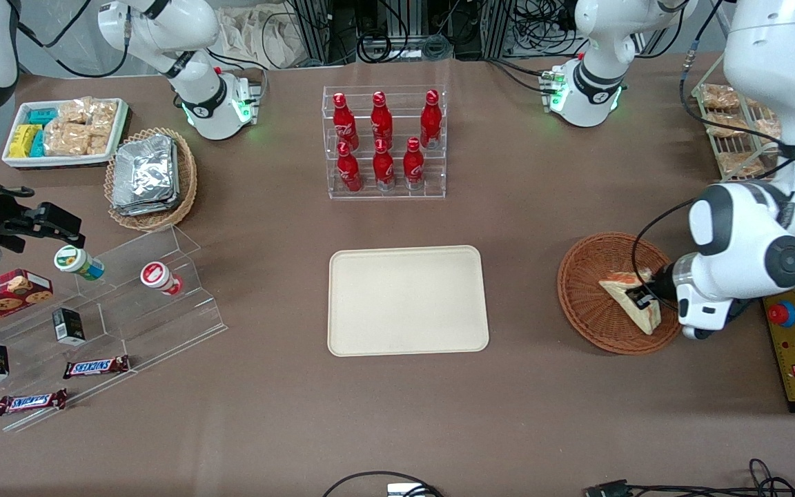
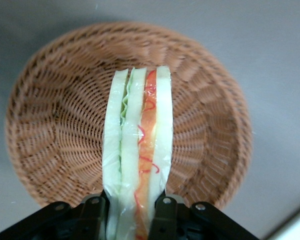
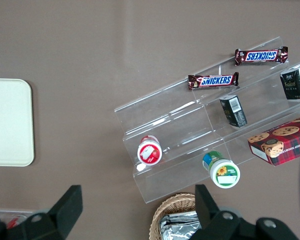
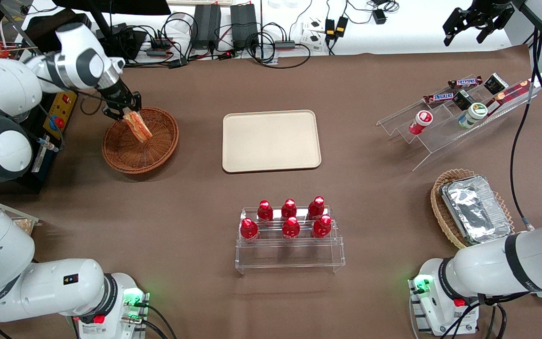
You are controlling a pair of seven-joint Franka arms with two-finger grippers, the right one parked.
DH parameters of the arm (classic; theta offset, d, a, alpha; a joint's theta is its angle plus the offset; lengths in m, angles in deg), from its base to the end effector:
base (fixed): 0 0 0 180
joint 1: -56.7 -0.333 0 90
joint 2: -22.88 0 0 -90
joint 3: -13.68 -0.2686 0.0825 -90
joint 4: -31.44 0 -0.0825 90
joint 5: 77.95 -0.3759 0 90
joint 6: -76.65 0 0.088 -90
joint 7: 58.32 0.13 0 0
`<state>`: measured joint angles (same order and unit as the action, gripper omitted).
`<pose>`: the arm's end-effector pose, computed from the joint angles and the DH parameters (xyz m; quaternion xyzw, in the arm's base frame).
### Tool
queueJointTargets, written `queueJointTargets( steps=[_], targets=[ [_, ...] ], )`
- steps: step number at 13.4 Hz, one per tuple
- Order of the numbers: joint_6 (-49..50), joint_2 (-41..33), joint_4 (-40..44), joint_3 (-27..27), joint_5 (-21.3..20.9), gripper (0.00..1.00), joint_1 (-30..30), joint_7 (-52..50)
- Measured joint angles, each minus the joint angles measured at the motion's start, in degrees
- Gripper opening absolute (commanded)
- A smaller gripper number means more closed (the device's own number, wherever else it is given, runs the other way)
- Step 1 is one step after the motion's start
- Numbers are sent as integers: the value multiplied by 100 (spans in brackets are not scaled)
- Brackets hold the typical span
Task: Place sandwich from basket to tray
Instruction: 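Lift the sandwich out of the basket and carry it over the tray, then lower the held sandwich onto the cream tray and open the left gripper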
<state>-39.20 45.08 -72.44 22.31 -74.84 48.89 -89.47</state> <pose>0.5941 -0.0107 0.2551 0.9556 0.2765 -0.0982 0.0260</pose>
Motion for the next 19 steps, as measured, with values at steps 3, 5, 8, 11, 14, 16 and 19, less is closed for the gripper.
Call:
queueJointTargets(
  steps=[3,5,8,11,14,16,19],
  targets=[
    [720,-14,781,33,-138,0,328,298],
    [853,-8,1031,47,-312,0,860,291],
    [859,211,1210,68,-288,0,1627,176],
    [846,782,1511,112,-63,0,2124,30],
    [542,1356,1652,126,-59,0,2712,-548],
    [195,1596,1702,126,-59,0,2945,-688],
    [41,1728,1743,123,-59,0,2987,-686]
  ],
)
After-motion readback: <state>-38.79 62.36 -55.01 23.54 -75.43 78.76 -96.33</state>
